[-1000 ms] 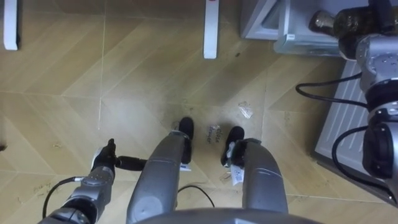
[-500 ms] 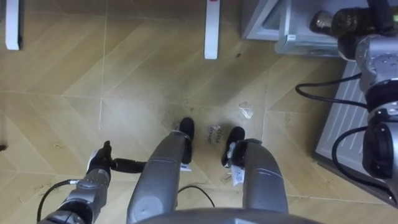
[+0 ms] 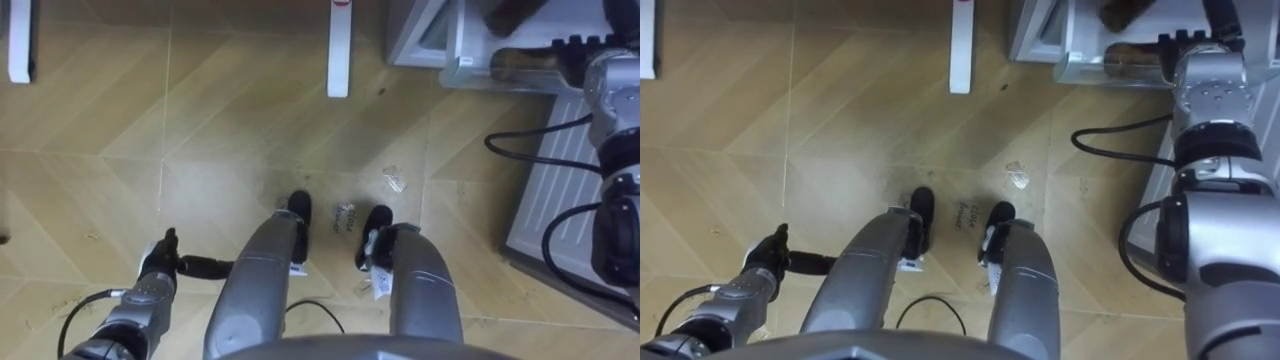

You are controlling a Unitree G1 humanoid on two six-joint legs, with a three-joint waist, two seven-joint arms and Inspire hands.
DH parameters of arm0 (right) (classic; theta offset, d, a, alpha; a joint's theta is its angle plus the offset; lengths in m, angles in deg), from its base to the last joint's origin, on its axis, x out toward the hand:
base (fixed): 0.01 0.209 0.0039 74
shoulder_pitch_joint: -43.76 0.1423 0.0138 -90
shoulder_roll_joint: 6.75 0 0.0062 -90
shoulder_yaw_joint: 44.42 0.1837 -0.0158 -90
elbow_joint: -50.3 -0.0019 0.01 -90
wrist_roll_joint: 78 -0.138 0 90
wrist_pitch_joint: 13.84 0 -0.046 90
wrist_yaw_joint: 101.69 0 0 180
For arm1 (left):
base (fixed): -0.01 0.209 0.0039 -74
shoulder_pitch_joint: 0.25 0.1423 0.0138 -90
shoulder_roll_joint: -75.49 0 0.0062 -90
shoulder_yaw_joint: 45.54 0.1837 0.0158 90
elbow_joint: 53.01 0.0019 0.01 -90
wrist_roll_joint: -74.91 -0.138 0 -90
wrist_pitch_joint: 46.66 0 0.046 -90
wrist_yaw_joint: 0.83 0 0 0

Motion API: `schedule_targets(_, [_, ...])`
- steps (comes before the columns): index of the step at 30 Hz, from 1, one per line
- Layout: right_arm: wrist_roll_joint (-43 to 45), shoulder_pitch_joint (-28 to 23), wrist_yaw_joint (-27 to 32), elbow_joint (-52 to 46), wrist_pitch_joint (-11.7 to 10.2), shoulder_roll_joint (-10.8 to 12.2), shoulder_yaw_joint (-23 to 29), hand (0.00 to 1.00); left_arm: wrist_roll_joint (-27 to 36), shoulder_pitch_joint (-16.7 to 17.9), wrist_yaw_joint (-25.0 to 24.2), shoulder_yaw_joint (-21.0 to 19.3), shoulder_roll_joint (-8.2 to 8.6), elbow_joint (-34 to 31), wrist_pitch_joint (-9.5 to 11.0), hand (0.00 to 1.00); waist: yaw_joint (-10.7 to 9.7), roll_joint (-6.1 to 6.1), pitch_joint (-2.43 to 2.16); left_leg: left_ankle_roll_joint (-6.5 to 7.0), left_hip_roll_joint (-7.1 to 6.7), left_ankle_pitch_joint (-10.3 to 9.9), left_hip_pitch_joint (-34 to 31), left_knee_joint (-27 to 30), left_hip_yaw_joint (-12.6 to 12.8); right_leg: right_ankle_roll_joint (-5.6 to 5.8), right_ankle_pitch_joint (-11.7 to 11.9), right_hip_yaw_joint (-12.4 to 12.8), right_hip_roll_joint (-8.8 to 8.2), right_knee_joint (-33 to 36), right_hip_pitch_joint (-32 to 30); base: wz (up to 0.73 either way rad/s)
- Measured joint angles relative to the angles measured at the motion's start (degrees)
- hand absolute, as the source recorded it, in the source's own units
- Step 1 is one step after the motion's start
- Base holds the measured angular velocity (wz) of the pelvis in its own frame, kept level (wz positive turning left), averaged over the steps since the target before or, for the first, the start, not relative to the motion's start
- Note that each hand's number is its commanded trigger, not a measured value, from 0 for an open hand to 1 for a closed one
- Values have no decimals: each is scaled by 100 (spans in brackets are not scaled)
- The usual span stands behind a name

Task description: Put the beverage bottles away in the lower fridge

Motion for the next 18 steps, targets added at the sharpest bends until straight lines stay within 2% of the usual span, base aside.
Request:
schedule_targets(14, [-20, 0, -63, 0, 0, 0, -1, 0, -125, 29, -28, -79, 1, -35, -9, 0, 7, 4, -3, 0, 4, 0, 22, 17, -4, -13, 3, 3, 9, 46, 15, 0])
schedule_targets(18, [-19, -3, -249, 68, 0, 0, -11, 0, -123, 75, -26, -81, 0, -34, -11, 0, 7, 5, -4, 1, 1, 5, 80, 8, 1, -14, 4, 0, 9, 45, 73, 0])
